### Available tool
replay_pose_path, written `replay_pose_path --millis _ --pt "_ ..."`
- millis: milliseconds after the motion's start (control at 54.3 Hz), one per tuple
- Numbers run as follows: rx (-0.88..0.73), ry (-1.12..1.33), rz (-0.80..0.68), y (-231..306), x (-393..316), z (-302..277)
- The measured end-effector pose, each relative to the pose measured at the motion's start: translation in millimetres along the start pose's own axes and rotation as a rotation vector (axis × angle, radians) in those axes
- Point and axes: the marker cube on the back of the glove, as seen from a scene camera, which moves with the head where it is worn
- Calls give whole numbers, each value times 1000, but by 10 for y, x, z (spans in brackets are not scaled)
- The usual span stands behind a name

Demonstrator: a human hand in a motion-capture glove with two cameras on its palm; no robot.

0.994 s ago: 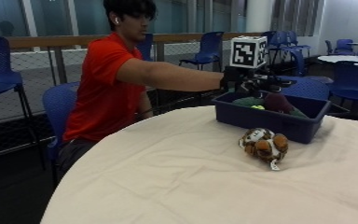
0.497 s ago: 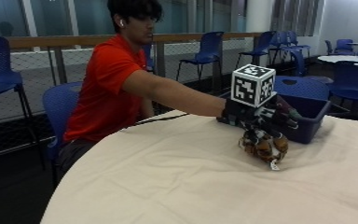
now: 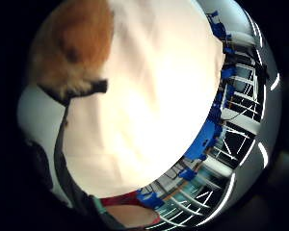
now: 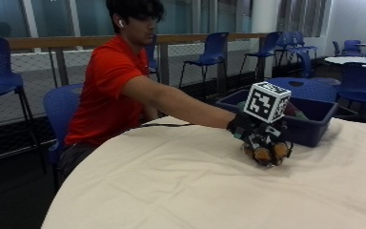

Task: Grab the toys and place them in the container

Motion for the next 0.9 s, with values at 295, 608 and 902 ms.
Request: replay_pose_path --millis 295,608,902 --pt "213 -139 -87 493 -88 -527" --pt "321 -128 -343 1215 -1298 -1574" --pt "400 -115 -397 1468 -2022 -1786"
